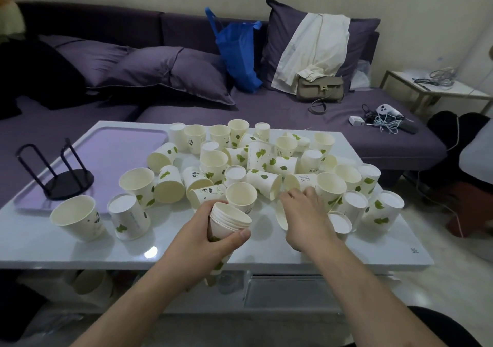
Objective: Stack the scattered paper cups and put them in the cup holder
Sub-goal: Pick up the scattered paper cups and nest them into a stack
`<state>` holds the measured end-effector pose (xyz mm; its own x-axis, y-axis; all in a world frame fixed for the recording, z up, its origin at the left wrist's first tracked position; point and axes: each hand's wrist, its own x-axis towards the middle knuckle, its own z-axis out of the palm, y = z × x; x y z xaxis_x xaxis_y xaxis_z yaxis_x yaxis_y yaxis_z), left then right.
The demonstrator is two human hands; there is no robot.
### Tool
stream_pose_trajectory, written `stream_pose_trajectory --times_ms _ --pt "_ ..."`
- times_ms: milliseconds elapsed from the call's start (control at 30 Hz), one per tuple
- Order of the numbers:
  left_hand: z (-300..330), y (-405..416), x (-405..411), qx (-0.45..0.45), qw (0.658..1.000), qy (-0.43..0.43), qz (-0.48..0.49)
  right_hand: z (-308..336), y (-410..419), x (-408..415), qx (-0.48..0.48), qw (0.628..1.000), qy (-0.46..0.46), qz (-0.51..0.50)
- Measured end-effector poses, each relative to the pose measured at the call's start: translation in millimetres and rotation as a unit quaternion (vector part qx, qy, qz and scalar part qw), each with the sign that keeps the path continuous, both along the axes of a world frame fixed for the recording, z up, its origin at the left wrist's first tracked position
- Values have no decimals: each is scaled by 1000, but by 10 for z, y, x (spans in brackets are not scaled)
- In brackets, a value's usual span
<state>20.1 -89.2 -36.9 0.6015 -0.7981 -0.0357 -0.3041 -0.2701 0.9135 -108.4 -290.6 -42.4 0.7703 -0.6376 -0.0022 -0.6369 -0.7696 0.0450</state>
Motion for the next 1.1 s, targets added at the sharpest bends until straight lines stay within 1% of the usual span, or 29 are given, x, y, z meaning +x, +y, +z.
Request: stream_pose_trajectory --times_ms 100,167,200,267,300,333,367,400,433,467,500,533,567,667,733,833,867,900,967,1100 --pt "6 6 7 5 1000 -4 -2 -2 34 11 -9 1000 -9 23" --pt "8 8 8 10 1000 -7 -2 18 33 20 -2 999 -38 24" --pt "5 7 8 12 1000 -8 0 40 30 20 4 998 -66 21" --pt "2 2 7 15 1000 -11 4 91 32 9 38 986 -161 7" --pt "4 -2 2 18 1000 -13 4 137 57 -8 87 970 -225 -5" --pt "5 -7 -6 21 1000 -15 4 185 87 -30 149 944 -294 -19" --pt "2 -10 -14 22 1000 -17 5 241 127 -48 215 906 -362 -30" --pt "-3 -14 -24 23 1000 -18 5 270 164 -60 282 867 -410 -39" --pt "-13 -22 -33 23 1000 -17 7 297 208 -68 339 832 -438 -39" --pt "-21 -28 -45 24 1000 -16 8 287 233 -70 382 808 -447 -33" --pt "-30 -36 -58 25 1000 -16 7 274 261 -68 415 796 -441 -23" --pt "-37 -46 -69 25 1000 -18 6 256 285 -65 436 795 -422 -10" --pt "-42 -58 -80 24 999 -21 4 243 319 -64 445 804 -396 4" --pt "-31 -80 -107 17 1000 -20 -9 212 390 -79 424 849 -312 52" --pt "-34 -88 -119 13 1000 -17 -16 244 430 -103 415 861 -284 79" --pt "-43 -101 -102 15 1000 -17 -12 304 470 -126 431 842 -312 92" --pt "-45 -110 -93 14 1000 -13 -9 327 482 -128 446 835 -304 107" --pt "-47 -124 -88 13 1000 -11 -7 347 498 -133 467 831 -275 127" --pt "-46 -166 -81 19 1000 -17 -5 359 513 -145 485 835 -206 161" --pt "-49 -299 -91 11 1000 -28 -7 351 423 -169 466 844 -206 166"
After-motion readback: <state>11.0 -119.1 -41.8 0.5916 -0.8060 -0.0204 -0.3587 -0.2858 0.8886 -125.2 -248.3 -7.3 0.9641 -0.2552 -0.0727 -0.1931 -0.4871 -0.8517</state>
